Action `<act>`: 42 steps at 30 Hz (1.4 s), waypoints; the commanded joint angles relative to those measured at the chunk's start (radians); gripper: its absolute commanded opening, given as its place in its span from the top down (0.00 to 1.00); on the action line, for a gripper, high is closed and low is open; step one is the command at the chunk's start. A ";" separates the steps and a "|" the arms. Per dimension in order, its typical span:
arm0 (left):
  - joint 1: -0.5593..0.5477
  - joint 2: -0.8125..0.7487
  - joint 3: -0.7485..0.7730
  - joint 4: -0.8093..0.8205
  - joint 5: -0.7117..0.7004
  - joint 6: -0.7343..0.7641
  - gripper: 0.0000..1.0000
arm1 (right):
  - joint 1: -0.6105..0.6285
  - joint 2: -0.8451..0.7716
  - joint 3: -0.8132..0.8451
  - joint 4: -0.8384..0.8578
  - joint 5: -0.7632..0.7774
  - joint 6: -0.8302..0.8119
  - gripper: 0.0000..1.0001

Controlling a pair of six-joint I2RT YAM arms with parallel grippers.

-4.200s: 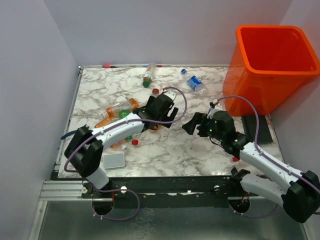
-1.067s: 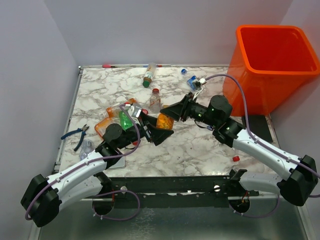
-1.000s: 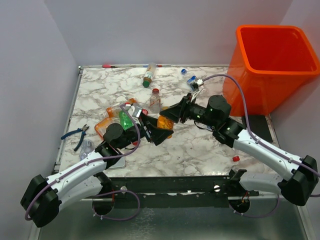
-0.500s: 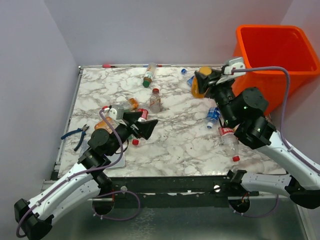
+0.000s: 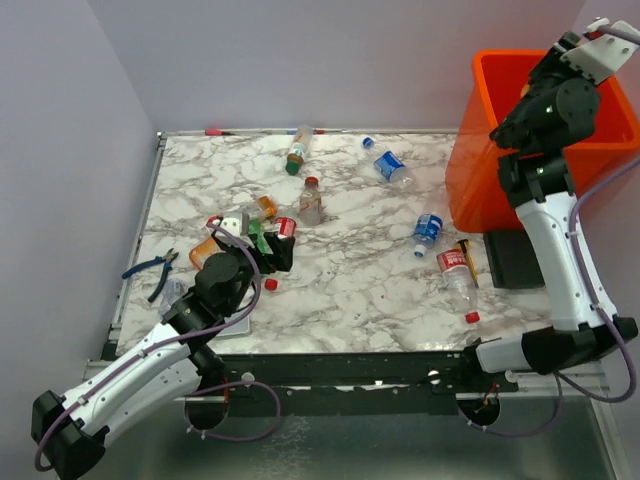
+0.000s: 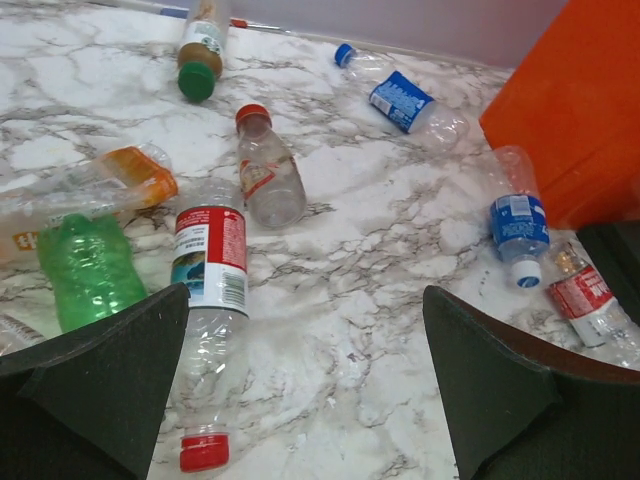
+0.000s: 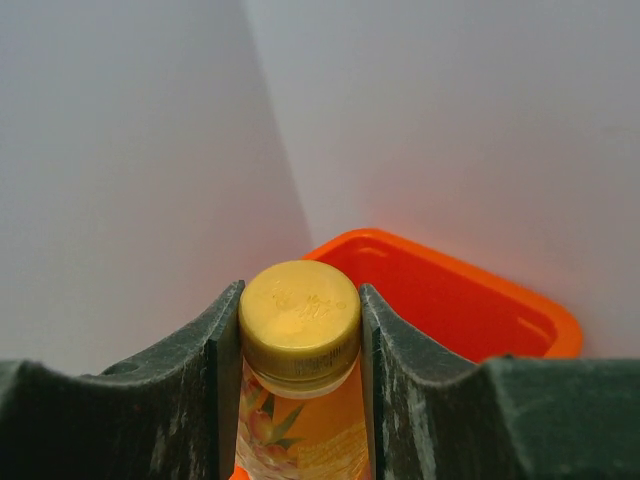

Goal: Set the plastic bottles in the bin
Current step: Place the plastic bottle in the trash bin, then pick up the plastic bottle at the center of the board.

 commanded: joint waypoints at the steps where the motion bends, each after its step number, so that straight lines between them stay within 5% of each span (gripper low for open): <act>1: 0.003 0.003 0.023 -0.050 -0.120 -0.029 0.01 | -0.215 0.093 0.066 -0.100 0.060 0.327 1.00; 4: 0.003 0.019 0.036 -0.060 -0.120 -0.038 0.01 | -0.323 0.167 0.085 -0.275 0.020 0.533 1.00; 10: 0.002 0.007 0.036 -0.094 -0.128 -0.039 0.01 | -0.341 0.290 0.098 -0.302 0.087 0.474 1.00; 11: 0.003 0.005 0.036 -0.093 -0.131 -0.040 0.01 | -0.344 0.302 0.104 -0.315 0.088 0.474 0.91; 15: 0.003 0.010 0.039 -0.096 -0.135 -0.038 0.01 | -0.349 0.319 0.161 -0.394 0.058 0.522 0.15; 17: 0.003 0.018 0.042 -0.096 -0.133 -0.035 0.01 | -0.349 0.310 0.208 -0.448 0.019 0.575 0.01; 26: 0.003 0.043 0.049 -0.109 -0.154 -0.028 0.01 | -0.152 0.146 0.291 -0.465 -0.343 0.626 0.00; 29: 0.002 0.039 0.049 -0.118 -0.173 -0.021 0.01 | -0.056 -0.009 0.088 -0.375 -0.585 0.621 0.00; 32: 0.003 0.034 0.047 -0.125 -0.192 -0.017 0.01 | 0.049 -0.120 -0.084 -0.418 -0.665 0.624 0.00; 42: 0.003 0.053 0.051 -0.128 -0.193 -0.017 0.01 | 0.173 -0.281 -0.666 -0.798 -0.577 0.817 0.00</act>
